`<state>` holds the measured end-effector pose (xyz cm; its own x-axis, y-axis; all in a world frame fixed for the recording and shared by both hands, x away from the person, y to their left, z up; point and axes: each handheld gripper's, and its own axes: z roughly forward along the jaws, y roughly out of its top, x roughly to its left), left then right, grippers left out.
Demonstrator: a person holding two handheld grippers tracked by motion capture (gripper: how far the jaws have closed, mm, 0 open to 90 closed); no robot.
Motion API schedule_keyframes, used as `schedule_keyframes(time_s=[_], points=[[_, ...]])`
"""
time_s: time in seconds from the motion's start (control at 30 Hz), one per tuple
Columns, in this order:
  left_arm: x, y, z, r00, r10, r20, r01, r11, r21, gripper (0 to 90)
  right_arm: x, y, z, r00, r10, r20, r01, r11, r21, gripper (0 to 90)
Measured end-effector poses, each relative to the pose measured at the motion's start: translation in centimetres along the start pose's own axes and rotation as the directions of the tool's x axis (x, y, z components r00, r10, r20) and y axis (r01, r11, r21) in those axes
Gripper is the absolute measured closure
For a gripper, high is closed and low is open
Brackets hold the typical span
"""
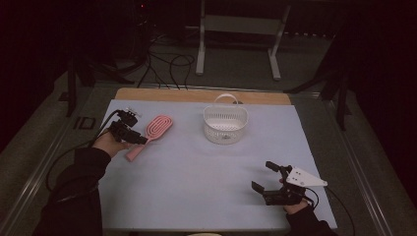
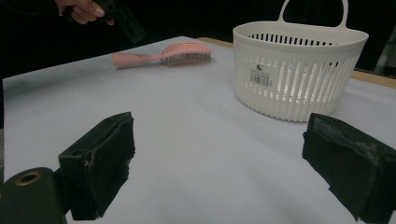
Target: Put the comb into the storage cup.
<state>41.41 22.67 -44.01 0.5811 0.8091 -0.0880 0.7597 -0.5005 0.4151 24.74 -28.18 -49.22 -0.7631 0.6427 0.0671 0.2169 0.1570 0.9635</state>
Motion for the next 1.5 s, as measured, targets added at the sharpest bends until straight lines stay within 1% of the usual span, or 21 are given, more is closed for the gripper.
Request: schedule_keyframes(time_s=[0.03,0.1,0.17,0.23,0.3,0.37,0.4,0.43,0.47,0.5,0.57,0.6,0.67,0.8,0.83,0.87,1.03,1.13,1.33,1.43,1.5], points=[[0.1,0.1,0.1,1.0000,-0.001,-0.004,0.001,0.9999,0.014,49.7,0.0,0.0,0.0,1.0000,0.001,0.000,-0.001,1.000,0.001,9.0],[0.1,0.4,0.4,0.9999,-0.009,-0.007,0.009,0.9997,0.022,45.9,0.0,0.0,0.0,1.0000,-0.001,0.000,0.001,1.000,0.000,9.0],[0.0,0.5,0.6,1.0000,-0.003,-0.008,0.004,0.9993,0.036,40.2,0.0,0.0,0.0,1.0000,-0.001,-0.001,0.001,1.000,-0.001,9.0],[0.1,0.7,1.0,0.9999,-0.012,0.000,0.012,0.9983,0.058,31.5,0.0,0.0,0.0,1.0000,-0.001,-0.001,0.001,1.000,0.001,9.0],[0.0,0.8,1.3,0.9997,-0.021,-0.009,0.021,0.9978,0.063,21.0,0.0,0.0,0.0,1.0000,0.002,-0.002,-0.002,1.000,-0.001,9.0],[0.2,0.8,1.6,0.9993,-0.034,-0.012,0.035,0.9972,0.067,15.6,0.0,0.0,0.0,1.0000,-0.001,-0.002,0.001,1.000,0.002,9.0],[0.3,0.8,1.7,0.9992,-0.040,0.000,0.040,0.9968,0.069,11.9,0.0,0.0,0.0,1.0000,-0.002,-0.003,0.002,1.000,0.001,9.0],[0.3,0.8,1.8,0.9988,-0.042,0.025,0.040,0.9964,0.075,7.0,0.1,0.0,0.0,1.0000,-0.002,-0.003,0.002,1.000,0.002,9.0],[0.4,0.8,2.0,0.9988,-0.039,0.028,0.037,0.9966,0.074,1.4,0.1,0.0,0.0,1.0000,-0.002,-0.004,0.002,1.000,0.001,9.1],[0.4,0.8,2.0,0.9991,-0.034,0.026,0.032,0.9966,0.076,0.5,0.0,0.0,0.0,1.0000,-0.003,-0.003,0.003,1.000,0.000,9.0],[0.4,0.8,2.3,0.9998,-0.016,0.008,0.016,0.9962,0.085,0.5,0.0,0.0,0.0,1.0000,0.000,-0.005,0.000,1.000,0.001,9.0],[0.4,0.8,2.4,0.9999,-0.011,0.010,0.010,0.9959,0.090,0.5,0.1,0.0,0.0,1.0000,-0.002,-0.004,0.002,1.000,0.002,9.0],[0.5,0.9,2.7,0.9996,-0.017,0.024,0.015,0.9963,0.085,0.5,0.1,0.0,0.0,1.0000,-0.001,-0.005,0.001,1.000,0.000,9.0],[0.8,1.0,3.3,0.9994,-0.018,0.028,0.016,0.9959,0.089,0.5,0.1,0.0,0.1,1.0000,-0.002,-0.006,0.002,1.000,0.003,9.0],[0.8,1.0,3.4,0.9992,-0.011,0.039,0.007,0.9954,0.096,0.5,0.1,0.0,0.1,1.0000,-0.003,-0.006,0.003,1.000,0.002,9.0],[0.8,1.0,3.6,0.9994,-0.009,0.035,0.006,0.9950,0.100,0.5,0.0,0.0,0.1,1.0000,-0.002,-0.006,0.002,1.000,0.001,9.0],[0.8,1.2,4.3,0.9986,-0.004,0.052,-0.003,0.9929,0.119,1.2,0.0,0.0,0.0,1.0000,-0.002,-0.008,0.002,1.000,0.001,9.0],[0.8,1.4,4.5,0.9992,-0.005,0.039,0.000,0.9919,0.127,4.8,0.0,0.0,0.0,1.0000,-0.002,-0.008,0.002,1.000,0.001,9.0],[0.8,1.5,4.9,0.9998,0.000,0.021,-0.003,0.9902,0.140,17.5,0.1,-0.1,0.0,0.9999,-0.002,-0.010,0.002,1.000,0.001,9.0],[0.8,1.6,5.0,1.0000,0.001,0.001,-0.001,0.9889,0.149,27.7,0.0,0.0,0.0,0.9999,0.000,-0.010,0.000,1.000,0.000,9.0],[0.9,1.7,5.0,1.0000,-0.001,-0.001,0.001,0.9893,0.146,34.3,0.1,0.0,0.0,0.9999,-0.001,-0.011,0.001,1.000,0.000,9.0]])
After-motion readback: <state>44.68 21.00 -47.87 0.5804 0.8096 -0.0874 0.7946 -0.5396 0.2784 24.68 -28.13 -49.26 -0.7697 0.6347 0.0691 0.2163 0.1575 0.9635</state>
